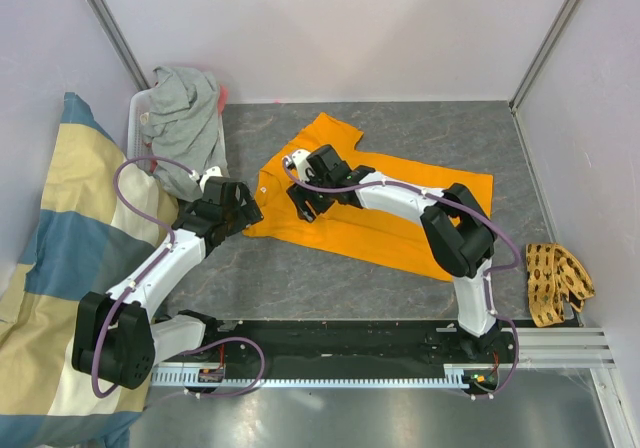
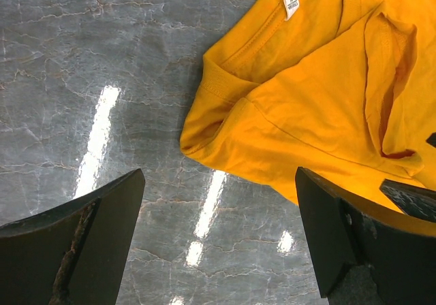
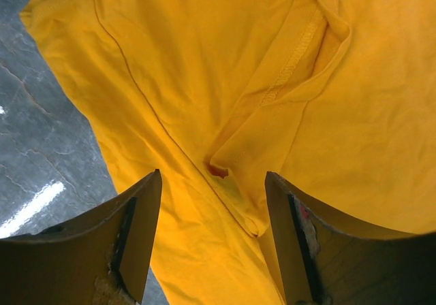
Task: Fold and stack the t-shirts
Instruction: Fold the tshirt
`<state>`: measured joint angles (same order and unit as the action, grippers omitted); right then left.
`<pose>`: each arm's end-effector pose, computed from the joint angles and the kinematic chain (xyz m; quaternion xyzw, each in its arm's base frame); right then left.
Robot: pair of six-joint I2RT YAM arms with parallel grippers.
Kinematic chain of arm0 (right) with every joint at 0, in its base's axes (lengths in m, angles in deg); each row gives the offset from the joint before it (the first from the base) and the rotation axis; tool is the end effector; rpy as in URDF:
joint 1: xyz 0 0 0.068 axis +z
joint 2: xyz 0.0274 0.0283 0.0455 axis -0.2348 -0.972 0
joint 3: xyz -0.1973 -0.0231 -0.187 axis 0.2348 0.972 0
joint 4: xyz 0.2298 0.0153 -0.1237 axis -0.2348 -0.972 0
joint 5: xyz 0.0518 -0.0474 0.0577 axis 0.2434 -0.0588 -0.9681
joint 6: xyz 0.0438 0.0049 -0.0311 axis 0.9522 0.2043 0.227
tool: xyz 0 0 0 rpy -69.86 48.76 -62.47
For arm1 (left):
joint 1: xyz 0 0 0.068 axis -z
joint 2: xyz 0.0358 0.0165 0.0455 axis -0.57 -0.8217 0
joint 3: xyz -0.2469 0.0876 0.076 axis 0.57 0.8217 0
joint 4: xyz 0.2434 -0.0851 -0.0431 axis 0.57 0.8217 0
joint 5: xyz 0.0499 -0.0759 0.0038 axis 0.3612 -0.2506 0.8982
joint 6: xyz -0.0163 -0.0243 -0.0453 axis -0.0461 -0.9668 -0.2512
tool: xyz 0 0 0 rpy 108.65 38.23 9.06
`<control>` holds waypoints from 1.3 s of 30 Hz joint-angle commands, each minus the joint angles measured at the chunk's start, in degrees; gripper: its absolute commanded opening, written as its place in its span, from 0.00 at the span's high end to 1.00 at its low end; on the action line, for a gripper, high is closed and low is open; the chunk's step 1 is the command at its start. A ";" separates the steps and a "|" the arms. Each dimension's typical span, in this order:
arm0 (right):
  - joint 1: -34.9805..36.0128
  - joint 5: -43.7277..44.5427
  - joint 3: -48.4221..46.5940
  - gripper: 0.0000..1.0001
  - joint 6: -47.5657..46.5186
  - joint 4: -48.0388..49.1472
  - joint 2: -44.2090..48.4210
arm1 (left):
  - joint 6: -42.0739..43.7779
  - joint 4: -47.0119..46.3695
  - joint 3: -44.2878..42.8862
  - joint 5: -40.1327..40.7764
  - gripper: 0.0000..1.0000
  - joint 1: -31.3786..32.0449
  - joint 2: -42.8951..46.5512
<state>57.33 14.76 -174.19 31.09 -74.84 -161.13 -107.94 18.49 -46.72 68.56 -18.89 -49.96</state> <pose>0.3220 0.3171 0.1998 -0.3914 0.8416 0.2064 0.3097 0.2276 -0.0560 0.2183 -0.2018 0.9053 -0.0577 0.3693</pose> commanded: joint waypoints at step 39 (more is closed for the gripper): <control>0.02 14.08 1.33 0.84 6.70 1.74 -0.05 | 0.19 -0.23 0.92 0.57 0.00 -0.12 0.87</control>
<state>57.33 24.31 -173.60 34.81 -74.71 -163.12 -107.94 18.58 -45.96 68.56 -18.89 -49.33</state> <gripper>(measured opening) 0.154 0.995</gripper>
